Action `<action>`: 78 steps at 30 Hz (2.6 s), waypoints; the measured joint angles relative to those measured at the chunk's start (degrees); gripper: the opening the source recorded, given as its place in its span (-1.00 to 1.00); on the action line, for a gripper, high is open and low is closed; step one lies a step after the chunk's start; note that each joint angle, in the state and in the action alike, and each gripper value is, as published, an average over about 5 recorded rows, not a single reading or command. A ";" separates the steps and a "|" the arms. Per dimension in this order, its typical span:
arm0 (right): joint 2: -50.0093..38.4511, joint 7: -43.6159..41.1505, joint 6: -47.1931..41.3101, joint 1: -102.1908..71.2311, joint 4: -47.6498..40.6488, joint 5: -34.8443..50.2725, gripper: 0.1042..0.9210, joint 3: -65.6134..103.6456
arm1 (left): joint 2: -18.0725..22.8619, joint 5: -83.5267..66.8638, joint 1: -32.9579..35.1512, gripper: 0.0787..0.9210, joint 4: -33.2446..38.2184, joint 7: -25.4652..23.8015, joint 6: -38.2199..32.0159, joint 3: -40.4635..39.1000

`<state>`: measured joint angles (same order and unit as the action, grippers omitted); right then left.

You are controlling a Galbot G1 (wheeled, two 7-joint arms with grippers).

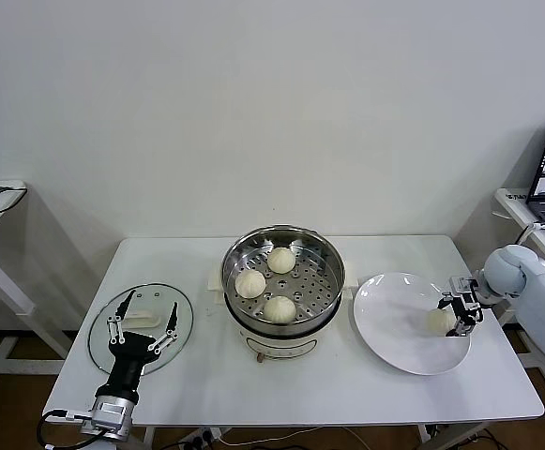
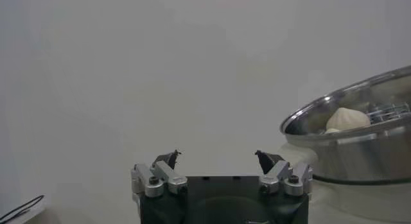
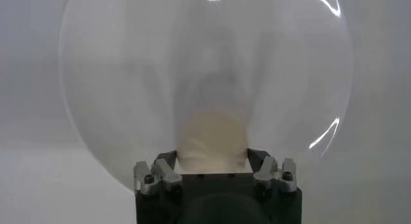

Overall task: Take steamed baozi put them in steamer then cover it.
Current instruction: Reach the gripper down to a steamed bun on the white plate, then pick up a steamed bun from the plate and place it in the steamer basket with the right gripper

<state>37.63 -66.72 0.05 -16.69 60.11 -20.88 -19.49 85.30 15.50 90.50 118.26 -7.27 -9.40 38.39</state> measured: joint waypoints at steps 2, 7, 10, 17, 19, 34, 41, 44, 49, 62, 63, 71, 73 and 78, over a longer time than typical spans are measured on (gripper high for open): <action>-0.02 -0.01 0.02 -0.04 0.05 0.01 0.46 0.07 | 0.01 0.00 0.04 0.77 0.02 0.02 -0.03 0.03; -0.32 -0.27 0.05 0.06 0.31 0.26 0.43 0.11 | 0.01 0.00 0.11 0.77 0.16 0.04 -0.14 0.09; -0.66 -0.58 -0.07 0.31 0.67 0.76 0.44 0.03 | 0.01 0.00 0.12 0.77 0.33 0.05 -0.18 0.01; -2.60 -1.51 -1.48 2.64 3.04 4.09 0.45 -1.85 | 0.03 0.13 0.12 0.77 0.54 0.17 -0.20 -0.39; -3.57 -1.75 -2.17 4.06 4.32 5.81 0.45 -3.13 | 0.03 0.31 0.12 0.77 0.47 0.22 -0.27 -0.63; -10.55 -3.21 -12.97 30.18 21.89 26.66 0.45 -25.89 | -0.37 0.91 -0.15 0.77 -0.26 0.17 -0.79 -1.56; -7.28 -1.88 -18.64 48.54 27.83 38.51 0.45 -42.11 | -0.54 0.58 -0.62 0.77 -0.78 -0.13 -0.81 -1.25; -4.72 -1.10 -20.65 54.77 28.96 43.15 0.45 -47.81 | -0.64 0.34 -0.92 0.77 -1.01 -0.25 -0.82 -1.10; 0.48 0.40 -23.54 61.07 29.56 48.63 0.45 -54.36 | -0.63 0.08 -1.35 0.77 -1.47 -0.48 -1.02 -0.70; 12.69 2.83 -27.03 59.93 25.58 50.83 0.45 -59.20 | -0.69 -1.02 -2.24 0.77 -2.37 -1.10 -1.08 0.74; 13.43 2.93 -27.10 59.27 25.02 50.50 0.45 -59.19 | -0.69 -1.08 -2.31 0.77 -2.48 -1.16 -1.08 0.83; 18.40 3.36 -27.30 53.95 20.07 47.20 0.45 -58.43 | -0.71 -1.85 -2.76 0.77 -3.48 -1.69 -1.14 1.75; 19.37 3.42 -27.31 52.85 18.81 46.38 0.45 -58.19 | -0.74 -2.05 -2.84 0.77 -3.53 -1.77 -1.13 1.95; 21.13 3.51 -27.36 50.67 16.32 44.65 0.45 -57.61 | -0.83 -2.42 -2.96 0.77 -3.52 -1.90 -1.07 2.24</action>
<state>58.76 -63.21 -27.30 33.98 76.42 23.77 -77.10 84.47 13.08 87.55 114.74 -9.17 -10.47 40.64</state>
